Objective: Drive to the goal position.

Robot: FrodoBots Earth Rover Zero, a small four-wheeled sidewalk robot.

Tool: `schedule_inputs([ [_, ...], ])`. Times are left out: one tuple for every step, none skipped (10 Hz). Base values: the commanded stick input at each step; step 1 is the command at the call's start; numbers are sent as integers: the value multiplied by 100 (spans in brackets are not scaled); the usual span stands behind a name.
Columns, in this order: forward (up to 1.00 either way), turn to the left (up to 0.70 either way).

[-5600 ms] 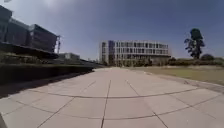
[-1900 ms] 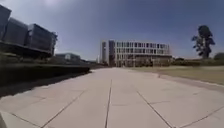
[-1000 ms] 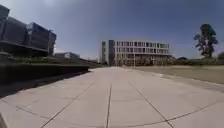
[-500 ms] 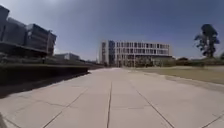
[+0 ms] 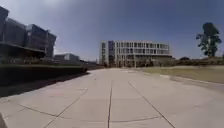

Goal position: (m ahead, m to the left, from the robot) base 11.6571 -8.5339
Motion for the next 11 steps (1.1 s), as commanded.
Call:
schedule_inputs([
  [70,0],
  [70,0],
  [70,0],
  [70,0],
  [70,0],
  [70,0],
  [70,0],
  [70,0],
  [70,0],
  [70,0],
  [70,0],
])
